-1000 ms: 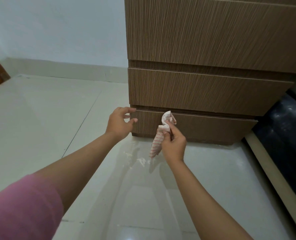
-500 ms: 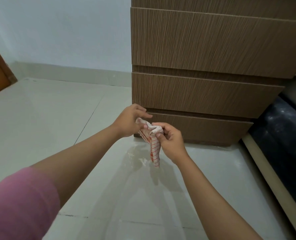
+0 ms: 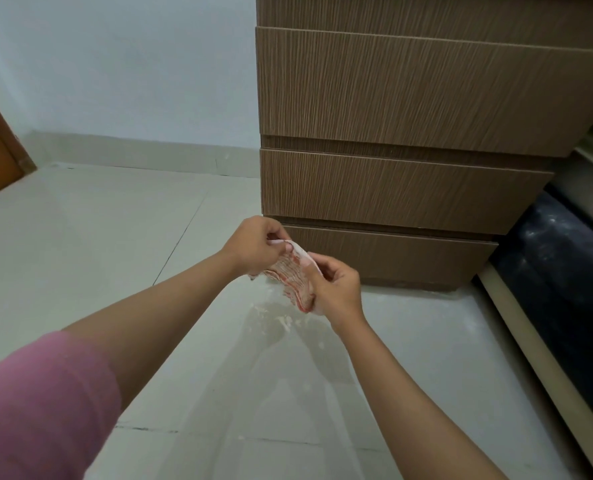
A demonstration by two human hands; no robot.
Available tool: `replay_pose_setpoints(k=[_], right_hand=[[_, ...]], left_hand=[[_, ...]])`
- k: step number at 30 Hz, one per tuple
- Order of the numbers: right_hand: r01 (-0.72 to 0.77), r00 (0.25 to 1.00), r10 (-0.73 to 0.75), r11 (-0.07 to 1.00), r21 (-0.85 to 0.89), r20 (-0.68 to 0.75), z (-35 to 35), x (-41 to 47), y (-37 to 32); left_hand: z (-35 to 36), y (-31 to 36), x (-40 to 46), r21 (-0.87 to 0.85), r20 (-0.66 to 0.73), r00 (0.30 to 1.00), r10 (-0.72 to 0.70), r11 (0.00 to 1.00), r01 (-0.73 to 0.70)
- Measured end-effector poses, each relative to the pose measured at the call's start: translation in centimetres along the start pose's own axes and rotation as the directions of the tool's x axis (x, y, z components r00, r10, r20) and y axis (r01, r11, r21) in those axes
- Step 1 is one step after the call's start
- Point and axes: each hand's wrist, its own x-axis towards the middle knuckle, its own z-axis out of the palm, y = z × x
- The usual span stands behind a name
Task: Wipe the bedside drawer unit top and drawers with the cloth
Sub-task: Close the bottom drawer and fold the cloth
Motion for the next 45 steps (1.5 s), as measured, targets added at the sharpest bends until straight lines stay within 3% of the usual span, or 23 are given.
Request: replay_pose_setpoints(k=[5,11,15,21,27,31,35,39,45], right_hand=[[0.045,0.990,-0.060,0.992,-0.116,-0.124,0.2,-0.2,0.5],[0.053,0.969,-0.055,0.998,-0.017,-0.239,0.6,-0.2,-0.2],[0.066,0.946,-0.043,0.996,0.059,-0.321,1.0,0.2,-0.9],[0.107,0.935,-0.075,0.991,0.075,-0.347,1.4,1.9,-1.3],[-0.008,0.972,-0.020,0.993,-0.118,-0.232,1.3,2.0,-4.0],[-0.153,0.967,0.111,0.973,-0.174,-0.228,0.0,1.1,-10.3],[-0.272,0.947,0.218,0.935,-0.227,-0.234,-2.8,1.1,-20.6],[-0.246,0.969,0.209,0.811,-0.531,-0.129,-7.0,2.9,-33.3],[-0.208,0.950,0.312,0.636,-0.743,0.001,-12.8,7.1,-49.6]], left_hand=[[-0.1,0.6,-0.1,-0.006,0.003,1.000,0.029,1.000,-0.029],[-0.3,1.0,-0.1,-0.056,-0.038,0.997,0.063,0.996,-0.065],[-0.3,1.2,0.0,-0.203,-0.091,0.995,0.042,0.977,-0.060],[-0.7,0.6,0.5,-0.335,-0.164,0.986,0.005,0.940,-0.060],[-2.1,2.0,-1.5,-0.351,-0.143,0.965,-0.220,0.923,0.159],[-5.6,7.3,-3.0,-0.327,-0.062,0.945,-0.320,0.901,0.284],[-10.9,16.0,-2.5,-0.210,0.042,0.962,-0.270,0.939,0.272],[-17.4,26.5,-0.1,-0.071,0.179,0.966,-0.186,0.977,0.202],[-23.8,41.6,5.0,0.055,0.232,0.960,-0.155,0.988,0.147]])
